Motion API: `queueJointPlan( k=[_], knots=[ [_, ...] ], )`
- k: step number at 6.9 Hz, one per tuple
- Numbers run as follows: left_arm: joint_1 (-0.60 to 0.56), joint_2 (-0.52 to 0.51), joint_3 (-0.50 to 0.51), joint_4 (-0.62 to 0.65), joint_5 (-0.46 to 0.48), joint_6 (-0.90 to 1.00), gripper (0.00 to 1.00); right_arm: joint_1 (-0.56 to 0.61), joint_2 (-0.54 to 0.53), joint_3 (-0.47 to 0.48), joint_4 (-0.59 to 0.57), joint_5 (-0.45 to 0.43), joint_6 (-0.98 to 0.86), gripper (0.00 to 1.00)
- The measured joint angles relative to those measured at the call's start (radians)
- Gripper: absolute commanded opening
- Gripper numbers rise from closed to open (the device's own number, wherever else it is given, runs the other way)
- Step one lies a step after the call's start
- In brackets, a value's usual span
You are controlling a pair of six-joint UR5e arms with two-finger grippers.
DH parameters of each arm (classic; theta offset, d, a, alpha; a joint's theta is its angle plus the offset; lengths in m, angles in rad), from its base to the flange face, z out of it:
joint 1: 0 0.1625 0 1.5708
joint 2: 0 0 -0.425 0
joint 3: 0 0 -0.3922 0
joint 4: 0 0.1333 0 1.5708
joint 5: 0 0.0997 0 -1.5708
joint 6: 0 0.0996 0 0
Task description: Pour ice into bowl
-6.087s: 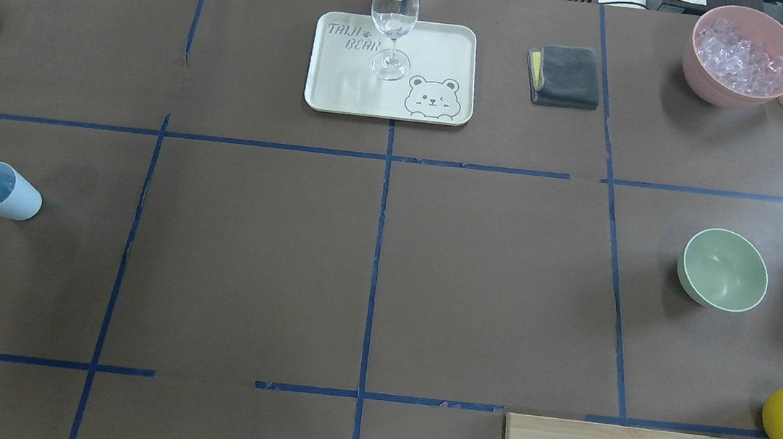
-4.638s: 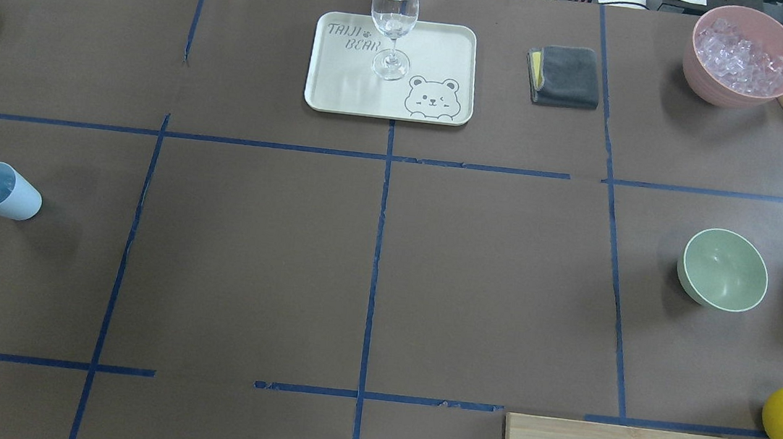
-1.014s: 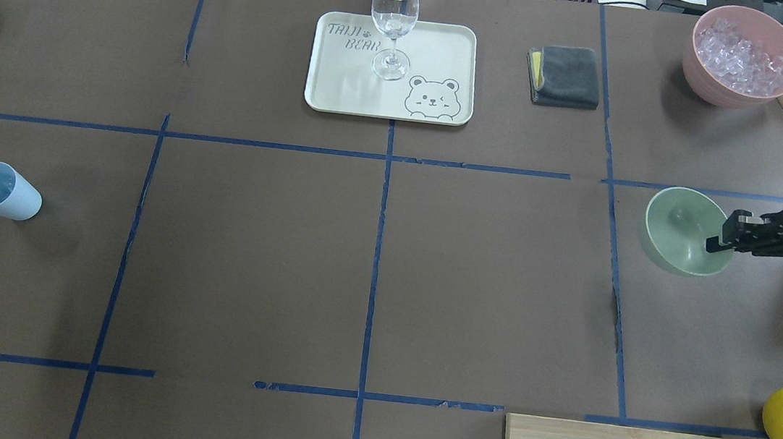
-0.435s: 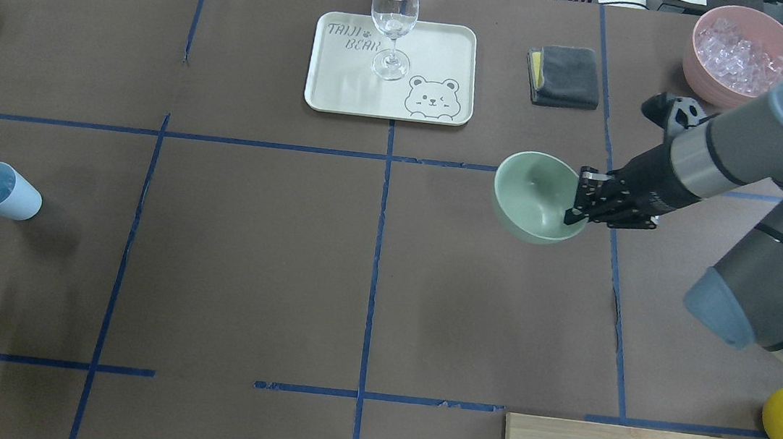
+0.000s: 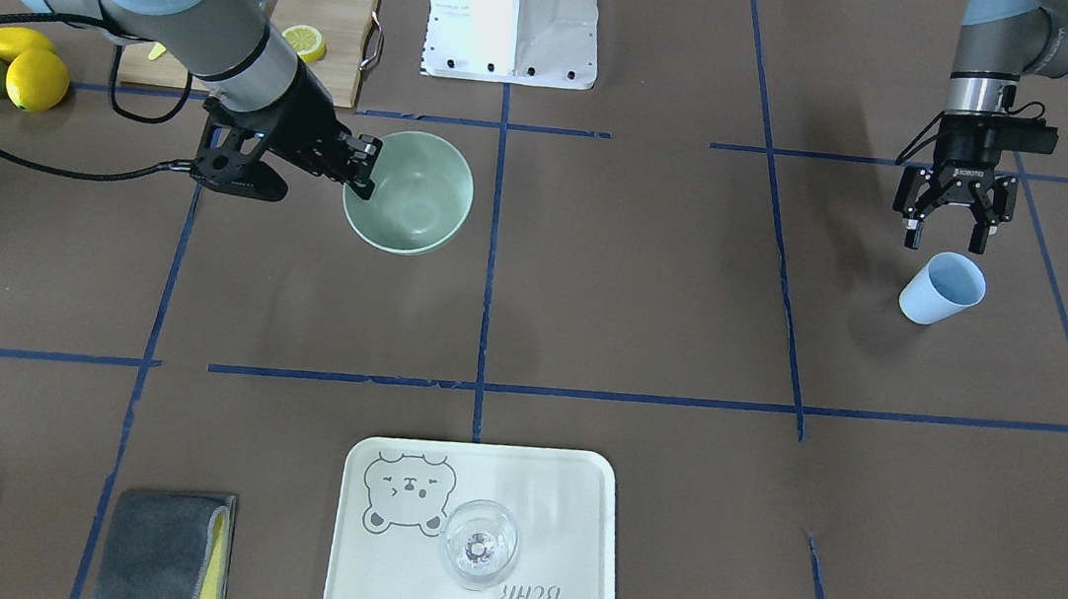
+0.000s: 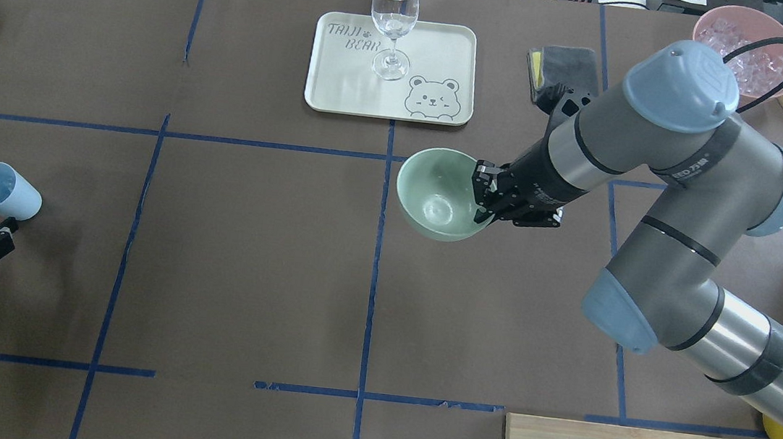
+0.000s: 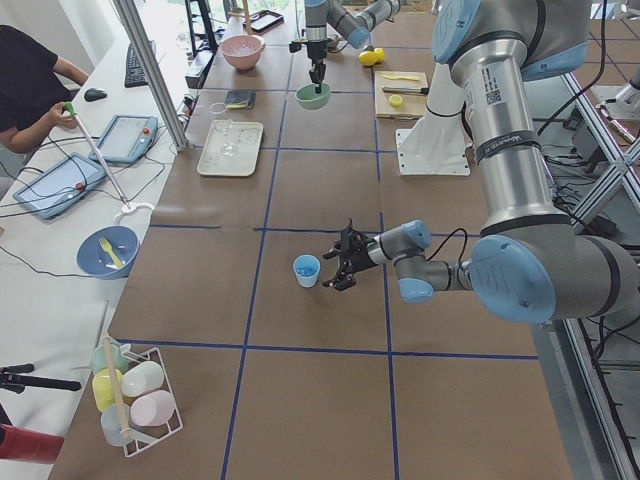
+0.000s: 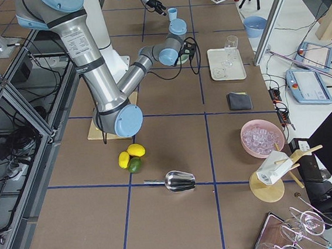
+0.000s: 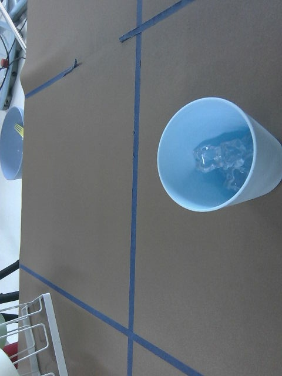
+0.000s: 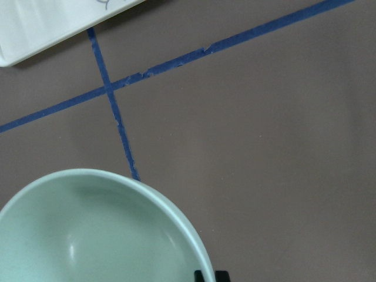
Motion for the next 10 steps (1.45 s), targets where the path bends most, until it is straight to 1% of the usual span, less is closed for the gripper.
queueJointPlan(
  k=[2, 4, 7, 10],
  knots=[
    [0.001, -0.032, 0.038, -0.001, 0.065, 0.0, 0.99, -0.069, 0.064, -0.017, -0.029, -0.064, 0.048, 0.0],
    [0.001, -0.063, 0.076, -0.001, 0.1, 0.0, 0.99, -0.127, 0.137, -0.08, -0.032, -0.126, 0.084, 0.0],
    [0.0, -0.132, 0.156, -0.001, 0.112, 0.003, 0.99, -0.198, 0.184, -0.121, -0.031, -0.21, 0.11, 0.0],
    [-0.018, -0.143, 0.165, -0.002, 0.114, 0.005, 0.99, -0.241, 0.254, -0.204, -0.029, -0.242, 0.128, 0.0]
  ],
)
